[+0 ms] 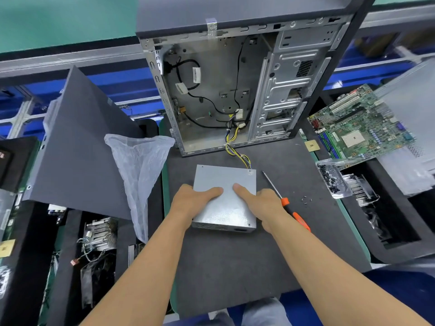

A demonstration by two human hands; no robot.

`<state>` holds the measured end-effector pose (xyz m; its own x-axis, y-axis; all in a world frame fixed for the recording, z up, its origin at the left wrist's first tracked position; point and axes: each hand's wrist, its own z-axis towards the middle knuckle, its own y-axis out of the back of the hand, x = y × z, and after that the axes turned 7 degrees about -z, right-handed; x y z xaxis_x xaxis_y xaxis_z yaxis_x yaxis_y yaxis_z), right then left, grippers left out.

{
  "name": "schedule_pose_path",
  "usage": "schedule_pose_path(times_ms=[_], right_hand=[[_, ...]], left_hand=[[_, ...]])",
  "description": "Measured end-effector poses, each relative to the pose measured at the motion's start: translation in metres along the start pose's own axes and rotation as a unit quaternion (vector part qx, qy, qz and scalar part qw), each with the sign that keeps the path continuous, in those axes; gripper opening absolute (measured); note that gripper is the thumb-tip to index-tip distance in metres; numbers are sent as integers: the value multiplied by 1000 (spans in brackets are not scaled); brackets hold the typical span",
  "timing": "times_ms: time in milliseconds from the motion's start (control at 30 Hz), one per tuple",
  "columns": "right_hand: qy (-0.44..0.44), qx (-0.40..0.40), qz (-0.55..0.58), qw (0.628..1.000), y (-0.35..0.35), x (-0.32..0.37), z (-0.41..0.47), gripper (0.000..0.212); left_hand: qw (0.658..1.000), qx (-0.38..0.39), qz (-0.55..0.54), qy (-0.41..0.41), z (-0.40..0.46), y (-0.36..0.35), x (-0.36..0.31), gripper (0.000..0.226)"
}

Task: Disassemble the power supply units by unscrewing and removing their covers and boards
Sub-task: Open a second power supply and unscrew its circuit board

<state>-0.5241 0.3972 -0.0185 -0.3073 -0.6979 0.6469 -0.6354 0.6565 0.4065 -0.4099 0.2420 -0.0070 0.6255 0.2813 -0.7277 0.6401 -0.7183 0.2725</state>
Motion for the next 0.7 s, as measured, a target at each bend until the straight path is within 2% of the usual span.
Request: schedule_pose_path(times_ms=[267,400,533,633,700], right_hand=[[4,35,11,999,3,1,0,69],[46,20,-44,998,3,7,-1,69],[84,29,-110,990,16,18,7,59],[89,8,-209,974,23,19,12,60],[100,20,-173,980,25,15,12,59]], left_hand=[[1000,10,21,-1,-1,4,-1,87],[1000,5,29,6,-5,5,-2,93],[997,0,68,-35,-7,3,3,73],[990,-17,116,-76,-10,3,6,62],[988,-27,128,-81,-11,4,4,60]])
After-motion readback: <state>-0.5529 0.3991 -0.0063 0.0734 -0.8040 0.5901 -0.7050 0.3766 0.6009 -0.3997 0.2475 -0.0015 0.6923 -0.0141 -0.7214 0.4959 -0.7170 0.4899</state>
